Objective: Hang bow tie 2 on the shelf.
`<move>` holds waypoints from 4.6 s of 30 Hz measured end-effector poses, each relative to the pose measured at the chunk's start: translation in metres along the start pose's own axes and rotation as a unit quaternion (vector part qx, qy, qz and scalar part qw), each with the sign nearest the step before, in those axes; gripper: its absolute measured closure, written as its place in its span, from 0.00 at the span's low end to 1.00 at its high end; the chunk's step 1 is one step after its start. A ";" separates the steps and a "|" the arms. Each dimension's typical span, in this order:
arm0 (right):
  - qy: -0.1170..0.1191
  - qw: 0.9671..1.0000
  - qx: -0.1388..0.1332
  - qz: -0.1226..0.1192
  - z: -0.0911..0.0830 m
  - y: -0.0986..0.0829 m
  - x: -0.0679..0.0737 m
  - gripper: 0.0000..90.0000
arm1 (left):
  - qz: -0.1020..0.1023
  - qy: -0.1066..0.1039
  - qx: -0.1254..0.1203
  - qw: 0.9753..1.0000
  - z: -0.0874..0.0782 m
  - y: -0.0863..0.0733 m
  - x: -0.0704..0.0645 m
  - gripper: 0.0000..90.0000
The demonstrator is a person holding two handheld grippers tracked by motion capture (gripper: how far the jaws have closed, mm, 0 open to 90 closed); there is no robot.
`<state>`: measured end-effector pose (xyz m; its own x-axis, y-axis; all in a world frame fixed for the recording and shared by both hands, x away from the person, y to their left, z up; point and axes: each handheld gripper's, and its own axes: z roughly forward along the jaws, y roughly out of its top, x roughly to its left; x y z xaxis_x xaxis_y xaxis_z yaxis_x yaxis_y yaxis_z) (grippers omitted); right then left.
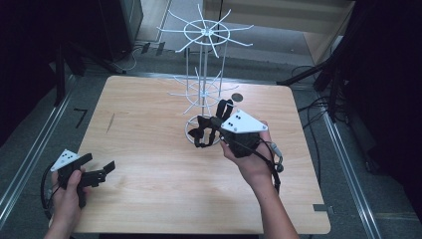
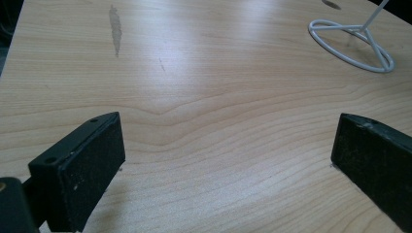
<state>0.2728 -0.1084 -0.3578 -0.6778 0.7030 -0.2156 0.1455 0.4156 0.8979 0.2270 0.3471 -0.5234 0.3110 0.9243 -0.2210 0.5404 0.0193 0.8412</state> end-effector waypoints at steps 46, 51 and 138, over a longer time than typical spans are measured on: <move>-0.013 0.998 0.025 0.052 0.048 -0.005 -0.015 1.00 | 0.000 -0.001 0.000 1.000 0.000 0.000 0.000 0.00; -0.019 0.998 0.024 0.056 0.054 -0.006 -0.016 1.00 | 0.000 -0.001 0.000 1.000 0.000 0.000 0.000 0.00; -0.054 0.982 0.059 0.168 -0.019 -0.151 -0.048 0.00 | 0.001 0.001 -0.001 1.000 0.000 0.000 0.000 0.00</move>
<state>0.2701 -0.2156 -0.4758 -0.4973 0.8666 0.0405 0.4351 0.2088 0.8758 0.2269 0.3468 -0.5234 0.3109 0.9251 -0.2179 0.5381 0.0177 0.8427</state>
